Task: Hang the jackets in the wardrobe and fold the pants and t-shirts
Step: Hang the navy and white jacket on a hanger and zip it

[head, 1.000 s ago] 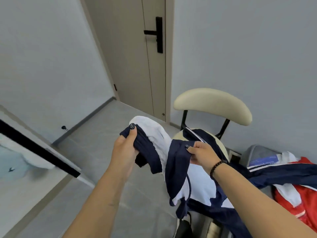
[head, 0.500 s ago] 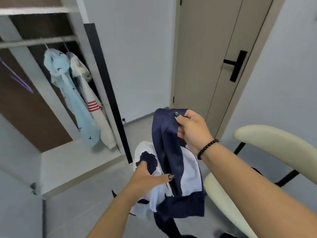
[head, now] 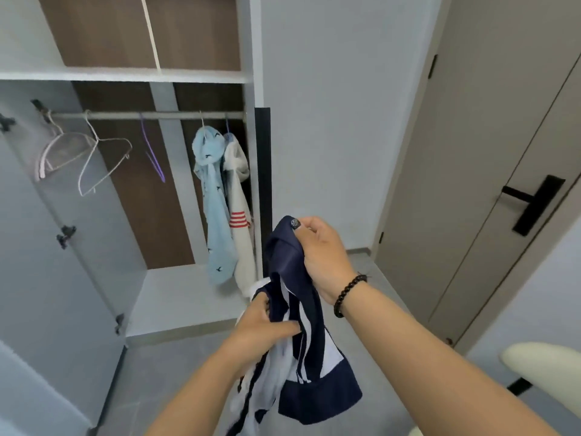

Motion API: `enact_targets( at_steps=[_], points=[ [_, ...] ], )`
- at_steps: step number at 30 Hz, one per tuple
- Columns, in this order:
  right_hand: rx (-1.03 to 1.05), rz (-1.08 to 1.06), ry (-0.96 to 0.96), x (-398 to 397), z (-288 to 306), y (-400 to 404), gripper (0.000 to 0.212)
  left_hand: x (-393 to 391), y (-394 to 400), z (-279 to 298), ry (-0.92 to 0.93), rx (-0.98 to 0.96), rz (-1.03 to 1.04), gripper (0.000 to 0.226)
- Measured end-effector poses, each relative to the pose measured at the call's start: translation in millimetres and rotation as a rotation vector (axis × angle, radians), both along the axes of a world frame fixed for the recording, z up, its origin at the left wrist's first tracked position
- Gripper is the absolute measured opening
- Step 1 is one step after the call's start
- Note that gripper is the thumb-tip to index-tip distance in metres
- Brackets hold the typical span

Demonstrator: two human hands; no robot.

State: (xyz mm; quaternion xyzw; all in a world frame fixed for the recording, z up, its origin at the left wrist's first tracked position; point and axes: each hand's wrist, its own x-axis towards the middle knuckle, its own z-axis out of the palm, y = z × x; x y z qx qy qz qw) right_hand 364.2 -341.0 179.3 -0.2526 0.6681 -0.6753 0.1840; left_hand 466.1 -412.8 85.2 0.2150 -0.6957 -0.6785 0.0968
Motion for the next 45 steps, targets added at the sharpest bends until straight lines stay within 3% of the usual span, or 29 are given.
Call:
enact_targets(
  at_steps=[4, 7, 8, 11, 12, 13, 16, 18, 22, 25, 29, 31, 34, 35, 37, 38, 40, 42, 45],
  points=[
    [0.028, 0.165, 0.141, -16, 21, -11, 0.017, -28, 13, 9, 0.048, -0.027, 0.274, 0.014],
    [0.050, 0.296, 0.217, -44, 26, -7, 0.013, -37, 6, 19, 0.063, -0.013, 0.401, 0.011],
    [0.098, 0.343, 0.224, -56, 21, -4, 0.026, -38, 2, 25, 0.084, 0.014, 0.432, 0.011],
    [0.469, 0.409, 0.284, -80, -10, 11, 0.096, -44, -8, 50, 0.198, 0.077, 0.499, 0.011],
    [0.562, 0.462, 0.305, -82, -23, 17, 0.105, -47, -10, 61, 0.238, 0.081, 0.526, 0.010],
    [0.606, 0.547, 0.298, -83, -38, 22, 0.100, -51, -13, 71, 0.266, 0.075, 0.548, 0.009],
    [0.679, 0.791, 0.140, -74, -64, 30, 0.050, -66, -20, 98, 0.327, 0.064, 0.556, 0.007],
    [0.683, 0.757, 0.060, -70, -73, 25, 0.041, -75, -23, 111, 0.333, 0.053, 0.548, 0.008],
    [0.579, 0.540, -0.003, -70, -70, 2, 0.045, -81, -28, 113, 0.313, 0.019, 0.522, 0.008],
    [0.406, 0.456, -0.048, -72, -58, -7, 0.037, -71, -38, 103, 0.250, 0.077, 0.470, 0.026],
    [0.047, 0.380, -0.308, -65, -38, -23, 0.027, -41, -49, 82, 0.027, 0.172, 0.251, 0.024],
    [-0.058, 0.351, -0.415, -58, -27, -37, 0.029, -33, -44, 75, -0.030, 0.311, 0.217, 0.032],
    [-0.107, 0.286, -0.433, -46, -8, -58, 0.030, -18, -98, 21, -0.023, 0.221, 0.281, 0.044],
    [-0.129, 0.271, -0.431, -42, -1, -65, 0.029, -28, -119, 12, -0.158, 0.169, 0.364, 0.051],
    [-0.198, 0.258, -0.414, -37, 12, -77, 0.028, -15, -134, 6, -0.499, 0.042, 0.234, 0.054],
    [-0.232, 0.248, -0.402, -34, 19, -82, 0.028, 13, -126, 3, -0.385, 0.039, 0.140, 0.050],
    [-0.297, 0.239, -0.382, -27, 31, -89, 0.030, 60, -90, 22, 0.120, 0.175, 0.096, 0.048],
    [-0.337, 0.252, -0.368, -19, 37, -95, 0.035, 59, -88, 47, 0.207, 0.271, 0.110, 0.048],
    [-0.348, 0.271, -0.301, -2, 38, -101, 0.039, 67, -102, 46, 0.125, -0.033, 0.259, 0.030]
  ],
)
